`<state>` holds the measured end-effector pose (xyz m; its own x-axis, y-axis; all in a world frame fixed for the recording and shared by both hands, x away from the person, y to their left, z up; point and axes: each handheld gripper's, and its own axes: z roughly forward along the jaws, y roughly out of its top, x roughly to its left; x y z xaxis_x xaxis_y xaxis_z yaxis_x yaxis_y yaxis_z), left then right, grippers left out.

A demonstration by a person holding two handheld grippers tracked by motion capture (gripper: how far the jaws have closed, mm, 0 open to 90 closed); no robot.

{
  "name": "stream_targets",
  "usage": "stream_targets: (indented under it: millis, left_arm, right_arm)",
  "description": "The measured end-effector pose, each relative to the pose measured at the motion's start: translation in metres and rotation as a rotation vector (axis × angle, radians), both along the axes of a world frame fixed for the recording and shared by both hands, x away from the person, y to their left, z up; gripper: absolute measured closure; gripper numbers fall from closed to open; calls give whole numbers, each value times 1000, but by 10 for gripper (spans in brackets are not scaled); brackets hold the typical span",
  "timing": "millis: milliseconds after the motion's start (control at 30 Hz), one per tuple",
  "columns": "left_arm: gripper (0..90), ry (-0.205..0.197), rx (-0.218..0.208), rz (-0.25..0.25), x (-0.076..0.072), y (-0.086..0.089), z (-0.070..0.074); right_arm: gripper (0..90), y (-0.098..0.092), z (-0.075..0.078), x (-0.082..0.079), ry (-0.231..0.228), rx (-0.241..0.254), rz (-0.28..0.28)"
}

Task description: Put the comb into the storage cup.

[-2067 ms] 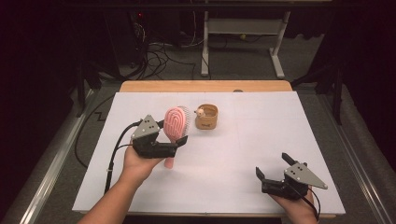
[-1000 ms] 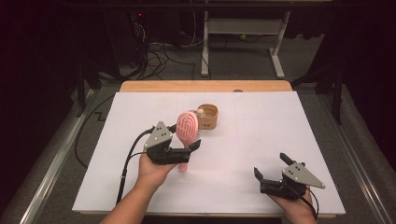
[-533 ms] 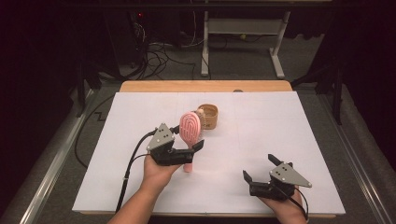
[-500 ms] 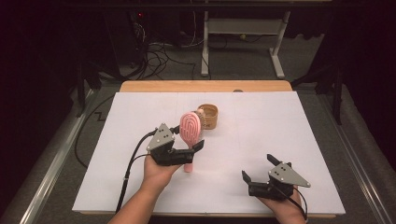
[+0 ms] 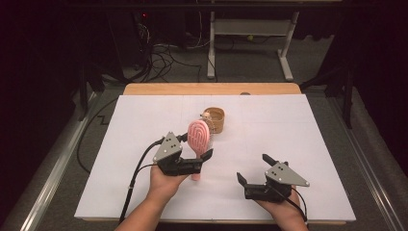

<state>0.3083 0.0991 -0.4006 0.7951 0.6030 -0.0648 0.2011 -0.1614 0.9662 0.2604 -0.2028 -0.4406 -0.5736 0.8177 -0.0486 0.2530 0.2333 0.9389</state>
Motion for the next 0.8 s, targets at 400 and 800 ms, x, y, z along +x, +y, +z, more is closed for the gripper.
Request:
stream_targets:
  millis: [400, 800]
  left_arm:
    - [193, -10, -1, 8, -4, -1, -1]
    - [193, -28, 5, 18, -10, -5, -1]
  right_arm:
    - [15, 13, 33, 6, -66, 52, 39]
    - [29, 23, 65, 4, -102, 123, 76]
